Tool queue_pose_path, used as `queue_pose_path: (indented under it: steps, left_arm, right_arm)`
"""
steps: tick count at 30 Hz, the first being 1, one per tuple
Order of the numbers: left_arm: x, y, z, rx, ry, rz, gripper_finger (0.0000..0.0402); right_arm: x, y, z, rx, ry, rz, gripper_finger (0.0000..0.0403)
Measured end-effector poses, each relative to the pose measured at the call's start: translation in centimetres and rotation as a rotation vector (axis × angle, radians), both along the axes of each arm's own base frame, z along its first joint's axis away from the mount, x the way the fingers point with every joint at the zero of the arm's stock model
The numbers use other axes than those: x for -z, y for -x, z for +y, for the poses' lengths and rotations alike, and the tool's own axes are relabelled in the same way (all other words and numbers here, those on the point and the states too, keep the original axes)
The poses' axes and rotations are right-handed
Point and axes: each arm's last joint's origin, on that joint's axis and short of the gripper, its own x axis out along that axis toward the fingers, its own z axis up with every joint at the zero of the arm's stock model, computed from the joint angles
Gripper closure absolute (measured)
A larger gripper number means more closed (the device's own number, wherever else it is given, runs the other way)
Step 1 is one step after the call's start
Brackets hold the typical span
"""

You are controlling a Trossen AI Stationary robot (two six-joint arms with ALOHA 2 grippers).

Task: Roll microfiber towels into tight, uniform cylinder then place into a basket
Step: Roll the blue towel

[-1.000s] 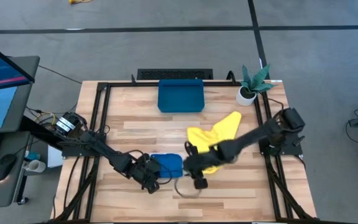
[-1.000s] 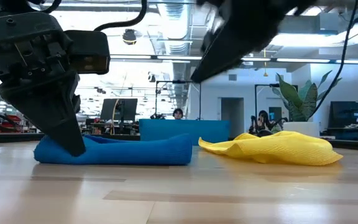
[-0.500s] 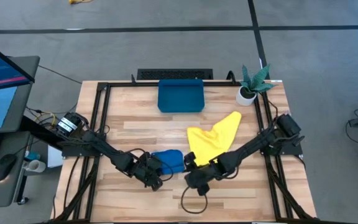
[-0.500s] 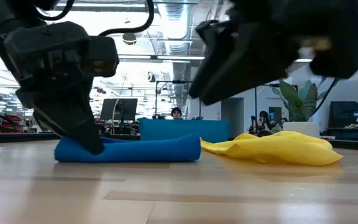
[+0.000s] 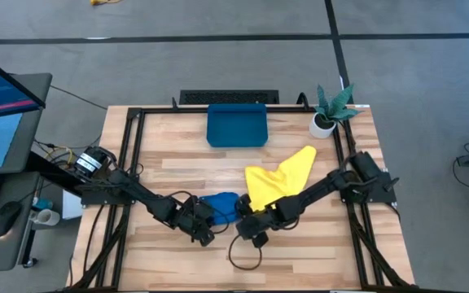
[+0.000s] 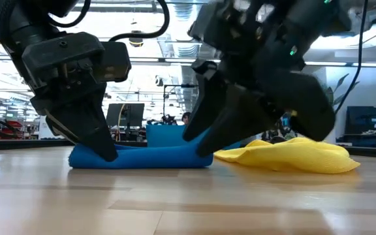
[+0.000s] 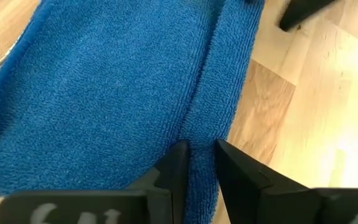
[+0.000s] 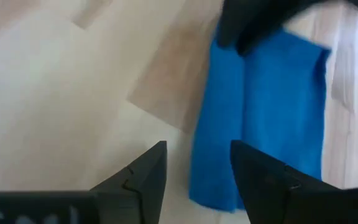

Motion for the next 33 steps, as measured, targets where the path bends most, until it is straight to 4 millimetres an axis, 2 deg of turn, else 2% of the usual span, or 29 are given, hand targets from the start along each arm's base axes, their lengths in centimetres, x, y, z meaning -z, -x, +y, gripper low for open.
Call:
queue_pose_path:
  steps: [6, 12, 17, 24, 27, 33]
  left_arm:
    - [0.0, 0.0, 0.0, 0.011, -0.003, 0.002, 0.0334]
    - [0.0, 0.0, 0.0, 0.018, -0.005, 0.004, 0.0335]
    - [0.0, 0.0, 0.0, 0.023, 0.002, 0.007, 0.0335]
    - [0.0, 0.0, -0.1, 0.021, 0.006, 0.007, 0.0335]
    - [0.0, 0.0, -0.1, 0.021, 0.007, 0.007, 0.0335]
    - [0.0, 0.0, -0.1, 0.021, 0.009, 0.008, 0.0335]
  right_arm:
    - [0.1, -0.2, -0.8, 0.017, -0.063, 0.030, 0.0207]
    - [0.1, -0.1, -0.5, 0.018, -0.050, 0.023, 0.0214]
    - [-0.2, 0.1, -0.1, 0.023, 0.022, -0.005, 0.0202]
    - [-0.2, 0.1, 0.7, -0.050, -0.050, 0.005, 0.0190]
    - [0.9, 0.0, 0.1, -0.035, -0.082, 0.054, 0.0191]
    - [1.1, -0.6, -0.9, -0.007, -0.091, 0.052, 0.0196]
